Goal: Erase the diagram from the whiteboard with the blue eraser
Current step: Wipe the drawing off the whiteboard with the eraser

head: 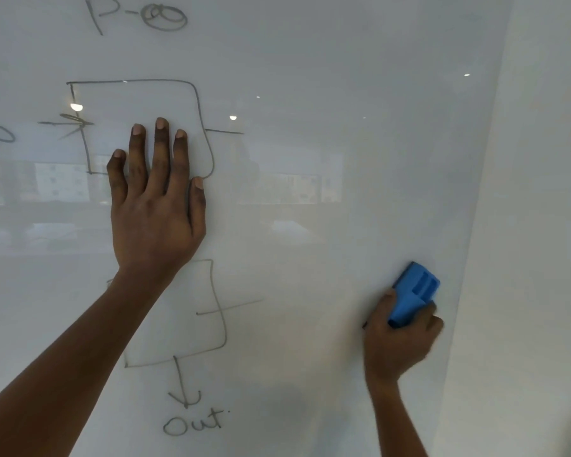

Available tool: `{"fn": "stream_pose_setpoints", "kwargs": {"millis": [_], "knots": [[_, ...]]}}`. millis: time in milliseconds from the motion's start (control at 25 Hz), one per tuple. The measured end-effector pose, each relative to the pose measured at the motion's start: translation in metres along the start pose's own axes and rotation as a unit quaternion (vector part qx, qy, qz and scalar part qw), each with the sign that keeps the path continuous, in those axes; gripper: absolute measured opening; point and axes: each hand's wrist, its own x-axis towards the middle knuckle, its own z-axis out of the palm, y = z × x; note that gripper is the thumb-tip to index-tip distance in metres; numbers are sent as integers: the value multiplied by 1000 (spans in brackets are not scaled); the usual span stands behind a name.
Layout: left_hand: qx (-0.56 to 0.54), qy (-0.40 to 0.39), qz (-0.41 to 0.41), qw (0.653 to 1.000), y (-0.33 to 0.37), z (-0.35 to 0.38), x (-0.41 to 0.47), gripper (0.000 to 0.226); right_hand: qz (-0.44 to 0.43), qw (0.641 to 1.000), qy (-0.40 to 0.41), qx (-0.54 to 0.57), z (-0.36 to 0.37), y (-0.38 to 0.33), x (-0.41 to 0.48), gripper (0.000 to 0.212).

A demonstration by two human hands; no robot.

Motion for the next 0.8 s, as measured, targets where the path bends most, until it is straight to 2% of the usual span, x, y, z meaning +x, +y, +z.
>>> {"fn": "stream_pose_setpoints", "kwargs": {"millis": [120, 240, 320, 360, 400, 480, 560, 680, 800], "knots": [[-3, -8, -2, 1000, 0, 0, 0, 61, -199, 978, -63, 12, 18, -54, -70, 66], [-11, -28, 2, 1000, -4, 0, 1, 63, -399, 905, -147, 27, 28, -95, -116, 61], [-14, -30, 2, 999, -5, -2, 2, 63, -480, 865, -147, 18, 29, -99, -101, 58], [-14, -28, 2, 1000, -5, -2, 2, 63, -494, 859, -134, 3, 28, -96, -87, 59], [-13, -27, 2, 1000, -4, -2, 2, 63, -481, 869, -114, -13, 27, -93, -71, 60], [-9, -26, 1, 1000, -1, -5, 3, 62, -401, 913, -69, -30, 27, -92, -49, 63], [-5, -27, -3, 1000, 2, -8, 4, 61, -347, 936, -55, -34, 28, -97, -42, 65], [-24, -36, -14, 999, 6, -15, 7, 61, -354, 932, -63, -38, 29, -98, -44, 65], [-96, -47, -36, 994, 1, -28, 4, 63, -355, 932, -54, -44, 28, -95, -44, 65]]}}
